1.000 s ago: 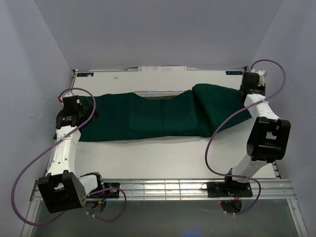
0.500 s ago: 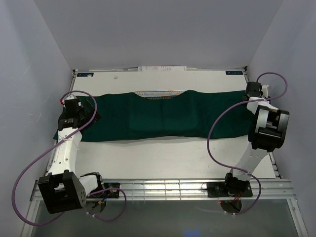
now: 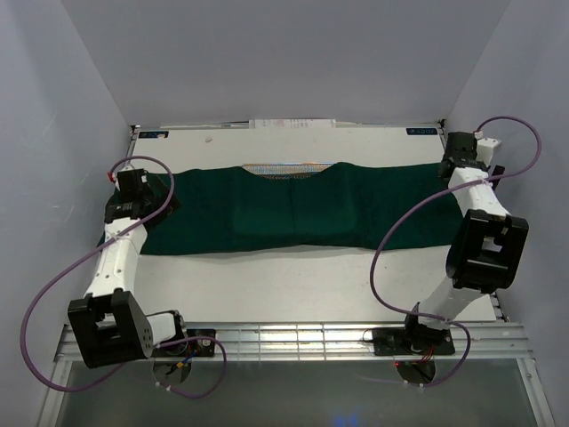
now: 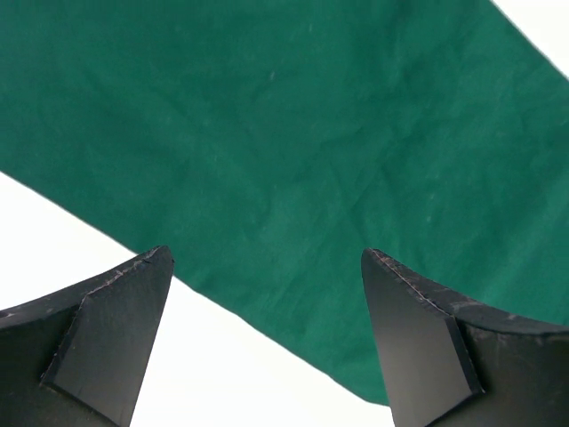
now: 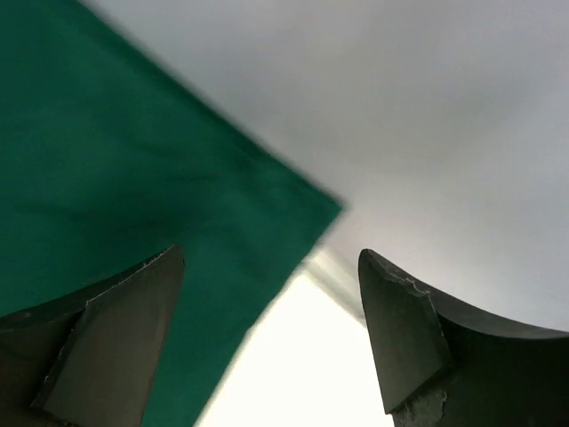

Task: Open and lay out the surgical kit
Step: Open the surgical kit at the center of the board.

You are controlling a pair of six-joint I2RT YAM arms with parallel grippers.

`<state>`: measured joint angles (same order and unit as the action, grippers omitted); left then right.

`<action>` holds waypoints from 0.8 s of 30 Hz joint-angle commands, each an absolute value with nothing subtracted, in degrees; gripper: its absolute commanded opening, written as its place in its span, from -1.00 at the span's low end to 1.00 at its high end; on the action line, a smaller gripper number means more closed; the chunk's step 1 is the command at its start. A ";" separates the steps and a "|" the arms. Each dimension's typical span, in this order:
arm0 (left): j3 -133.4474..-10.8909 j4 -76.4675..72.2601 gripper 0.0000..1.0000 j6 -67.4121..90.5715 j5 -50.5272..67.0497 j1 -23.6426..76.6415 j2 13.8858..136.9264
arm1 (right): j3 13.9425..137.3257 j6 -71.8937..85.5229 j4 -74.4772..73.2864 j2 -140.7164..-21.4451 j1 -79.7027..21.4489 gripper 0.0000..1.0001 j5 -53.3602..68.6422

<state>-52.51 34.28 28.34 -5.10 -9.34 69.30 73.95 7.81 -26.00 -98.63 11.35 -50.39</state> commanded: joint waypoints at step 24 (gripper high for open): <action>-96.23 36.03 0.96 36.74 -5.01 -9.49 111.78 | 72.50 22.16 -12.22 -98.26 9.50 0.73 -1.49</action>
